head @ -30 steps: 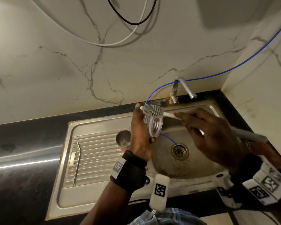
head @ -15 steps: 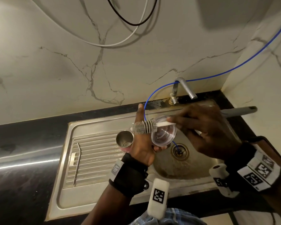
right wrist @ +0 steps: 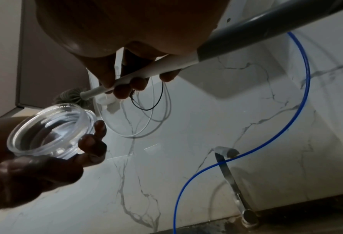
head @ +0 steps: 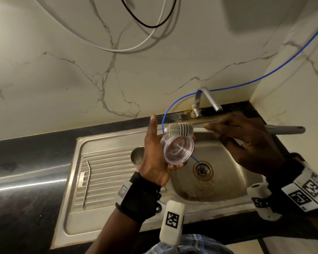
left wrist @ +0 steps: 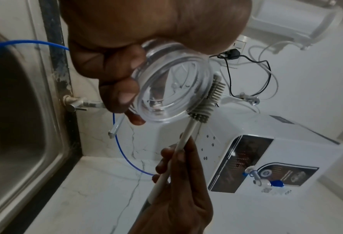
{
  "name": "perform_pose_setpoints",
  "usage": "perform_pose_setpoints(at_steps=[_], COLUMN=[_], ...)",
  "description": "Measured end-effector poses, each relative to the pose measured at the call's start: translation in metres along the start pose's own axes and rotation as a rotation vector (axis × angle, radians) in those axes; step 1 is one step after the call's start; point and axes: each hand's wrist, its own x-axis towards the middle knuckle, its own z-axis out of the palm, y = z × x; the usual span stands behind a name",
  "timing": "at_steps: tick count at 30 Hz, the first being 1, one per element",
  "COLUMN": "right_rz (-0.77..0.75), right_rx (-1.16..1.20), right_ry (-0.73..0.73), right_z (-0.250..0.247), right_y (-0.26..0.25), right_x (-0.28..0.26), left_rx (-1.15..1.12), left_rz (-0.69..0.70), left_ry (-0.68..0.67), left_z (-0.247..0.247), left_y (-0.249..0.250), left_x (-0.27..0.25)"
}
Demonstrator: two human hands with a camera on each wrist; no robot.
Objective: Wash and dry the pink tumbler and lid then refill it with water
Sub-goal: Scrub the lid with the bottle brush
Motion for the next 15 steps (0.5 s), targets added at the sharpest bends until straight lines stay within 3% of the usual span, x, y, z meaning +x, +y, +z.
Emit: perform_pose_setpoints(at_steps=[6, 15], right_rz=[-0.06, -0.012], right_rx=[0.031, 0.038], right_ry=[-0.062, -0.021], right_z=[0.007, -0.006], right_y=[-0.006, 0.009], right_x=[0.009, -0.002], left_rx=[0.074, 0.028], left_rz=[-0.014, -0.007], left_ry=[0.02, 0.044], left_z=[0.005, 0.002], left_y=[-0.001, 0.011], left_x=[0.001, -0.009])
